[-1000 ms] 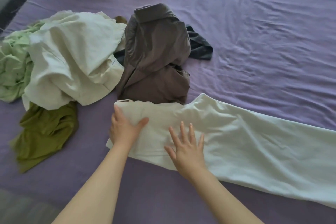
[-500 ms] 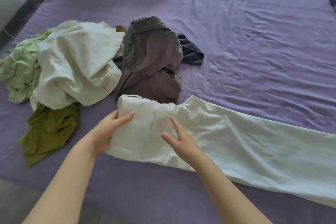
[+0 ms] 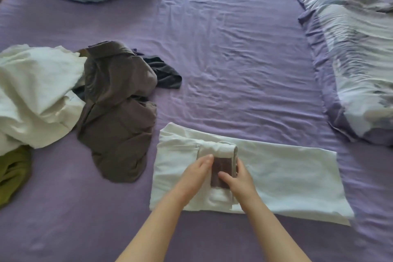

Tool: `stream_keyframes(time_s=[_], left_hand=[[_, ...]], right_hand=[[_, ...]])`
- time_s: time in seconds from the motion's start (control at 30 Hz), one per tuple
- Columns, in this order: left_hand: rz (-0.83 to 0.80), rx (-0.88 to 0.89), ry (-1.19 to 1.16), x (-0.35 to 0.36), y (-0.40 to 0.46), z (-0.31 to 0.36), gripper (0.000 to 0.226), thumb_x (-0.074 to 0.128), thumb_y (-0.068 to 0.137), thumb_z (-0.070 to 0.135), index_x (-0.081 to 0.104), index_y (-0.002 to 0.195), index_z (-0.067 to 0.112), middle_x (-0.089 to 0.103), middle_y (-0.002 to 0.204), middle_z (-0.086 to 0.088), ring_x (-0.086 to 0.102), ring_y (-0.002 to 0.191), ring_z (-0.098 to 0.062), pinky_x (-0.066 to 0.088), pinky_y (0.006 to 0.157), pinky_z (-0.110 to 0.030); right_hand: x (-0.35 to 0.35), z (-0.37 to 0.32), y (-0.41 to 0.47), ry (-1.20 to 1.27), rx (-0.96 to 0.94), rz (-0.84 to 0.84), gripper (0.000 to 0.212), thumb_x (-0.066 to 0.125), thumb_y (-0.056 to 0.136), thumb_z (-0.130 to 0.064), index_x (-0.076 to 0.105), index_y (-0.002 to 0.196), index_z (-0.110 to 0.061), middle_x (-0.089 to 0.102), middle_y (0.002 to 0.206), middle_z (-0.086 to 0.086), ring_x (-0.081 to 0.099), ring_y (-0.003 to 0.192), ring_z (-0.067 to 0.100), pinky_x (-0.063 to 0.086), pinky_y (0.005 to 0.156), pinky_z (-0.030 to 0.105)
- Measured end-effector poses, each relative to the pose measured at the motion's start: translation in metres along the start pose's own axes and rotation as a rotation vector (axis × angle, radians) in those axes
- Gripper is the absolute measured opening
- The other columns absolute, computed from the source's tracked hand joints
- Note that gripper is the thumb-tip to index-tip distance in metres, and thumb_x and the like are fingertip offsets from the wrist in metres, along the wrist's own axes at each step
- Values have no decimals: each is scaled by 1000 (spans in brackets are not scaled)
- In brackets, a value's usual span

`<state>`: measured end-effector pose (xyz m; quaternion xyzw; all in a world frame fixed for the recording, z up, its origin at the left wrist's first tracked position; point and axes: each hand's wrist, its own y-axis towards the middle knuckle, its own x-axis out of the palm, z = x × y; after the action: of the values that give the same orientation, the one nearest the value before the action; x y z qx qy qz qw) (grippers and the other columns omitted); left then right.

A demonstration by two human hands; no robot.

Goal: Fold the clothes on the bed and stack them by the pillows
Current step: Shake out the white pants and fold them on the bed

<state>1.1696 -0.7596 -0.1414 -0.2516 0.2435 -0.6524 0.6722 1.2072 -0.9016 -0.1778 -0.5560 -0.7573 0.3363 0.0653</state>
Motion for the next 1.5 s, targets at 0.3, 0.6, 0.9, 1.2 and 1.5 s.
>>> stream_keyframes(time_s=[0.3,0.6,0.9,1.2,1.5], left_hand=[[295,236,1125,26,72,-60,57,24,97,52,-1,147,44,-16,156,12,-20,144,-18,-14,113,-47],[340,241,1314,36,107,-105,67,-6,84,69,-32,138,41,-41,148,5,-35,139,-23,-21,110,-56],[304,360,1056,21,104,-91,60,10,93,61,9,148,38,-5,159,6,-4,147,-19,-3,116,-45],[633,-190,178,-71,74,-83,69,68,85,34,40,140,5,45,135,-16,48,122,-32,39,105,-43],[-34,2,-396,-46,18,-16,62,31,88,67,62,124,28,66,121,-3,63,112,-18,54,85,-31]], right_hand=[[-33,56,43,17,-9,29,76,66,84,-6,25,146,-22,61,119,1,60,106,12,47,94,29],[-13,83,57,-825,-497,294,65,54,90,-30,23,148,-22,15,156,10,17,143,32,26,109,47],[-13,105,84,-1045,-259,76,61,14,96,-54,-32,133,-42,-40,144,-11,-22,143,22,-12,115,47],[51,35,33,-773,-433,-122,64,38,97,-44,3,149,-31,1,159,-5,-10,145,15,4,116,38],[51,-28,-13,-171,-365,-63,60,53,88,-51,21,140,-52,34,141,-28,27,133,-8,25,113,24]])
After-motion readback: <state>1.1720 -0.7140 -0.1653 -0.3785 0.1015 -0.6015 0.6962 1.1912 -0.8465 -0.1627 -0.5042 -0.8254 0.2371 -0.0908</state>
